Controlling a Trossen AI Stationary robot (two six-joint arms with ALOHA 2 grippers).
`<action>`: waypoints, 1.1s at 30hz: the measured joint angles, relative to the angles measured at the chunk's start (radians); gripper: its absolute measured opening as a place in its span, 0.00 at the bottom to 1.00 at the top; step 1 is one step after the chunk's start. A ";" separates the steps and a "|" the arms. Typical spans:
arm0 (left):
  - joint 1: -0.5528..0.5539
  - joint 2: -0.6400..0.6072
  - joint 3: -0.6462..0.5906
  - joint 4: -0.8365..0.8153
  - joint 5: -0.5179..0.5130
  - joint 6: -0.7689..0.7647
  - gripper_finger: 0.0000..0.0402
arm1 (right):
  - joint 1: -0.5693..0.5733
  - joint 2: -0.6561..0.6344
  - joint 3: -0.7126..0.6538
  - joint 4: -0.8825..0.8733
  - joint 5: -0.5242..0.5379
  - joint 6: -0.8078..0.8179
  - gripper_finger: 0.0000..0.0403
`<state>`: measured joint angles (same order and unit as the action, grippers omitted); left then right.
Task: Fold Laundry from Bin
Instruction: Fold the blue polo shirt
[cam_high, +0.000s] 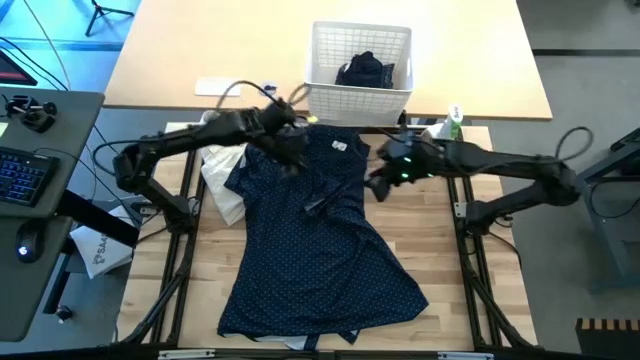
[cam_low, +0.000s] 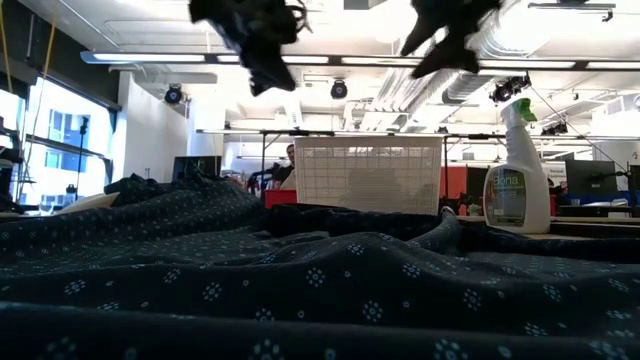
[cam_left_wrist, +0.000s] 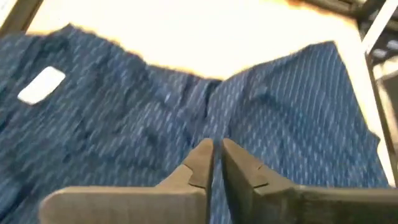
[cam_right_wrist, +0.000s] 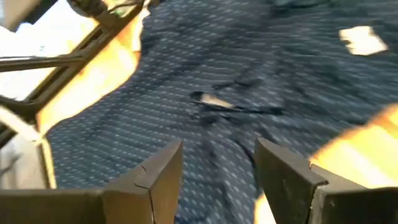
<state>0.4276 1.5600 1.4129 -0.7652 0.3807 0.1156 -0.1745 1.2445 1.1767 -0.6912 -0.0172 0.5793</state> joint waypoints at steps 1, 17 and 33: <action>-0.019 0.015 -0.012 0.061 -0.002 -0.028 0.07 | 0.016 -0.031 -0.003 -0.033 0.043 0.016 0.48; -0.166 0.418 0.034 0.367 -0.272 -0.549 0.26 | 0.224 -0.281 -0.218 -0.088 0.178 0.094 0.47; -0.223 0.516 0.056 0.259 -0.616 -0.444 0.05 | 0.282 -0.325 -0.276 -0.083 0.192 0.075 0.47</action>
<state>0.2048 2.0763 1.4689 -0.5066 -0.2351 -0.3288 0.1078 0.9199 0.9005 -0.7747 0.1753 0.6540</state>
